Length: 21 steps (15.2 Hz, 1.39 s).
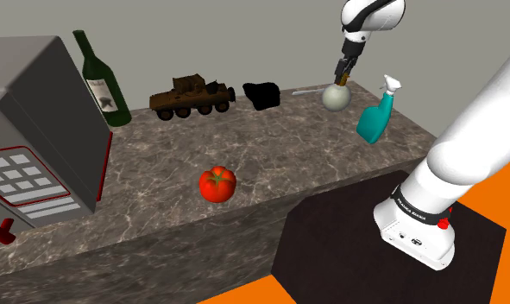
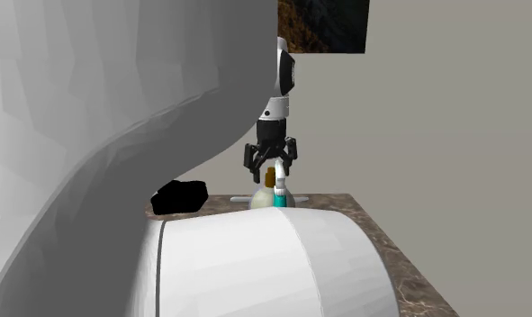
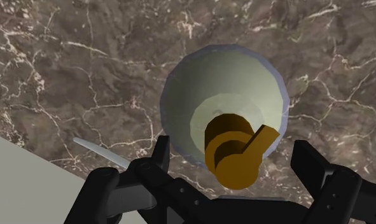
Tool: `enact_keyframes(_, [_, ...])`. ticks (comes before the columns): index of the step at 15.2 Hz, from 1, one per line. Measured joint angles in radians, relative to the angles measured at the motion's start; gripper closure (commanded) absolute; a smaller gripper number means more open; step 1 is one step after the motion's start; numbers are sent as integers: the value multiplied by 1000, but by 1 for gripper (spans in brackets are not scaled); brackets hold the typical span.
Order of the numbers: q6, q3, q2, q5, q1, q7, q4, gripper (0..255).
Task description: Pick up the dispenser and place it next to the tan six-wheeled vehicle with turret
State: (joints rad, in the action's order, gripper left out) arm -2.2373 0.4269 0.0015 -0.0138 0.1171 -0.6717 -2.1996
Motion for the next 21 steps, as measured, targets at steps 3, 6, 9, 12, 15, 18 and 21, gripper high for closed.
enact_keyframes(3, [-3,0,2,1,0,-1,-1,0])
enact_keyframes(6, [-3,0,2,1,0,-1,-1,255])
enact_keyframes(9, [-3,0,2,1,0,-1,-1,255])
enact_keyframes(12, [-3,0,2,1,0,-1,-1,255])
enact_keyframes(15, [-3,0,2,1,0,-1,-1,255])
enact_keyframes(18, [24,0,-10,-5,0,3,14,255])
enact_keyframes(21, [62,-1,-30,-15,-1,9,34,255])
